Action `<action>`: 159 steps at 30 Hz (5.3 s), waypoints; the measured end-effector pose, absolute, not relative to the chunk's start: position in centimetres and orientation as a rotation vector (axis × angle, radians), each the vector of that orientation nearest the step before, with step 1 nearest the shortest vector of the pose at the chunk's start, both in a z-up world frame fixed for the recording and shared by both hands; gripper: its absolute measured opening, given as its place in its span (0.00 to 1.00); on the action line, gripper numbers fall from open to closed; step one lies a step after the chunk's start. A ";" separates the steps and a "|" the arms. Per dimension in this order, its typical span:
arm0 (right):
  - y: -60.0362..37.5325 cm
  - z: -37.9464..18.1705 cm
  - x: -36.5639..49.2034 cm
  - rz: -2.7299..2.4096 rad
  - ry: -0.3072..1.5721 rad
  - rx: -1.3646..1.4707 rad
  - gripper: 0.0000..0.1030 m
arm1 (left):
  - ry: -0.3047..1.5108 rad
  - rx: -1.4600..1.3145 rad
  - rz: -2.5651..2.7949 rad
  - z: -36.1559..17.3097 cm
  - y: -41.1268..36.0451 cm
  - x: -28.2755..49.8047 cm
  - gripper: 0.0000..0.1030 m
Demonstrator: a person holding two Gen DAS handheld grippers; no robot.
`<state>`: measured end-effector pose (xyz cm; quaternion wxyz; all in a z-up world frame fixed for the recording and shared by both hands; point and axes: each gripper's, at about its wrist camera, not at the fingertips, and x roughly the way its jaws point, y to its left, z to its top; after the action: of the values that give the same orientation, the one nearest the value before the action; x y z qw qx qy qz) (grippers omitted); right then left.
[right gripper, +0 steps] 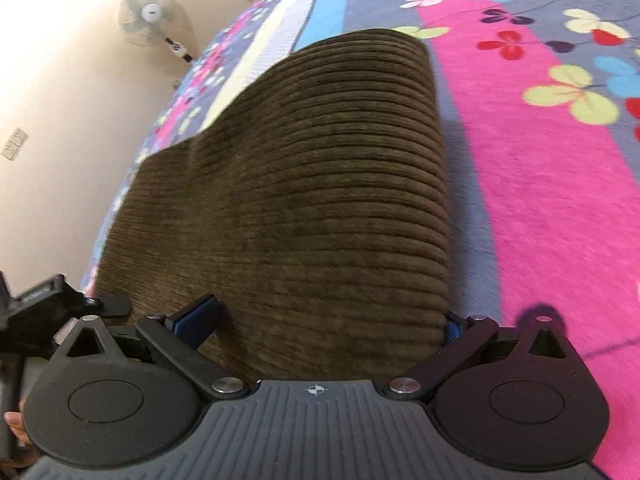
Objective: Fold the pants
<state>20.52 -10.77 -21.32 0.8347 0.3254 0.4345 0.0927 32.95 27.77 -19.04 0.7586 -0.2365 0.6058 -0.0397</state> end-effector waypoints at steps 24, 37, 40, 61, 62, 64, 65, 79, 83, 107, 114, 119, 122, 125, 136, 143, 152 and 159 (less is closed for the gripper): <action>-12.0 -21.4 20.0 0.278 0.860 0.677 0.53 | 1.245 -0.416 -0.146 -18.8 26.0 34.3 0.87; -15.1 -17.1 17.6 0.288 0.766 0.707 0.36 | 1.192 -0.332 -0.115 -16.3 22.0 31.6 0.73; -18.0 -16.7 16.7 0.256 0.759 0.745 0.36 | 1.220 -0.344 -0.159 -16.2 19.6 30.6 0.68; -40.9 -19.2 9.0 0.039 0.893 0.683 0.44 | 1.342 -0.292 -0.458 -20.4 -1.7 24.4 0.70; -40.6 -19.9 9.1 0.006 0.914 0.647 0.56 | 1.347 -0.304 -0.460 -20.4 -1.5 24.4 0.70; -40.1 -20.4 8.6 -0.088 0.929 0.587 0.84 | 1.352 -0.296 -0.465 -19.4 -1.1 24.2 0.71; -39.8 -20.1 8.3 -0.144 0.923 0.556 0.93 | 1.342 -0.268 -0.466 -18.5 -1.0 23.9 0.75; -38.1 -15.4 0.6 -0.226 0.783 0.501 0.95 | 1.193 0.068 -0.494 -14.4 -8.5 28.1 0.79; -36.9 -15.1 0.1 -0.209 0.782 0.508 0.94 | 1.166 0.161 -0.443 -16.3 -9.2 27.8 0.59; -27.8 -18.3 0.2 -0.156 0.795 0.200 0.94 | 0.923 0.078 -0.543 -10.1 -6.8 19.7 0.87; -27.1 -20.2 -0.2 -0.142 0.766 0.162 0.97 | 0.964 0.303 -0.589 -16.3 -9.7 16.1 0.86; -28.0 -17.2 -1.3 -0.144 0.780 0.264 0.97 | 0.920 0.407 -0.593 -15.3 -9.7 14.0 0.88; -27.8 -14.8 -3.1 -0.180 0.776 0.331 0.99 | 0.937 0.368 -0.563 -13.0 -8.8 13.1 1.00; -27.2 -12.3 -5.7 -0.226 0.731 0.383 0.99 | 0.878 0.308 -0.504 -9.8 -7.7 10.9 1.00; -23.7 -4.8 -14.4 -0.264 0.595 0.270 0.99 | 0.809 0.296 -0.405 -3.1 -6.8 1.3 1.00; -23.0 -3.6 -16.5 -0.276 0.601 0.230 0.99 | 0.832 0.354 -0.338 -3.3 -6.1 -1.2 1.00; -22.8 -3.5 -16.4 -0.283 0.621 0.225 0.99 | 0.800 0.332 -0.354 -3.2 -5.0 -1.9 1.00; -22.3 -3.7 -15.9 -0.279 0.632 0.212 0.99 | 0.810 0.321 -0.350 -3.3 -4.7 -1.6 1.00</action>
<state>-15.90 -22.33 -3.66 0.9354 0.1037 0.3093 -0.1364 -1.60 -4.69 -3.25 0.8918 0.1548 0.3903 -0.1685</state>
